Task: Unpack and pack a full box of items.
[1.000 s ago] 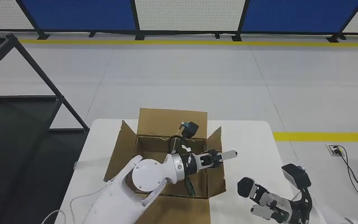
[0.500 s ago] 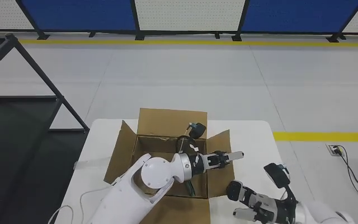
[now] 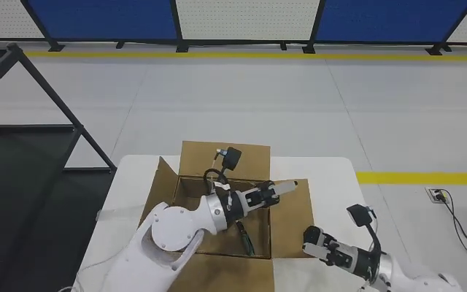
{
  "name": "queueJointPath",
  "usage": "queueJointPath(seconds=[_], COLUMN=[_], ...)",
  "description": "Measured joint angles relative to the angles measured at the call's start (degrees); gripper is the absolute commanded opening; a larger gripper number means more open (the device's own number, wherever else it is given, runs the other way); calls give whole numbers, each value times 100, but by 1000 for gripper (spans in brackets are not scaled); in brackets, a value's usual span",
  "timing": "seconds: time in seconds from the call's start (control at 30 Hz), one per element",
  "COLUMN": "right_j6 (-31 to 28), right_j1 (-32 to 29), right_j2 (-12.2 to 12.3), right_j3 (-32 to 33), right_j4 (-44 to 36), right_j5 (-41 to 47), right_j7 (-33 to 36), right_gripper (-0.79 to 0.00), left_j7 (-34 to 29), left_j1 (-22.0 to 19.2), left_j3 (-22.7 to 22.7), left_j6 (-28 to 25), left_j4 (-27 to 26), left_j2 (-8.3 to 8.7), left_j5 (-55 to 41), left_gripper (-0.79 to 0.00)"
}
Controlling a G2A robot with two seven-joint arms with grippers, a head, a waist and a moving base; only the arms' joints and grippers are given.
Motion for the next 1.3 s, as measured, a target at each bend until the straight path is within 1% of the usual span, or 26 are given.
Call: queueJointPath(seconds=[0.1,0.13,0.23,0.33,0.43,0.53,0.7,0.87,1.0,1.13,1.2,1.3], right_j6=[93,108,153,242,316,337,260,287,521,828,918,1095], right_j1=[163,221,353,471,551,592,657,948,1442,2190,2535,3139], right_j2=[8,12,28,43,58,73,86,71,29,-63,-120,-252], right_j3=[-102,-127,-171,-222,-282,-332,-426,-740,-1208,-1883,-2187,-2724], right_j4=[174,239,387,526,626,712,724,466,382,549,676,992], right_j5=[-40,-33,-1,11,26,119,222,41,-269,-567,-609,-429], right_j7=[-22,-8,57,129,207,331,352,218,175,139,82,-32], right_gripper=[0,0,0,0,0,0,0,0,0,0,0,0], left_j7=[-74,-99,-74,-37,-20,25,81,266,377,479,488,428], left_j1=[498,724,1301,1822,2260,2670,3240,3724,4080,4502,4695,5017], left_j3=[-690,-980,-1723,-2403,-3006,-3543,-4256,-4967,-5509,-6020,-6203,-6408], left_j6=[-28,-43,-103,-200,-324,-439,-615,-823,-979,-1180,-1274,-1466], left_j4=[-583,-832,-1444,-1929,-2226,-2411,-2550,-2627,-2578,-2485,-2430,-2313], left_j2=[145,197,303,371,421,456,492,501,495,473,459,431], left_j5=[141,174,154,8,-105,-166,-267,-568,-902,-1225,-1370,-1664], left_gripper=[0,0,0,0,0,0,0,0,0,0,0,0])
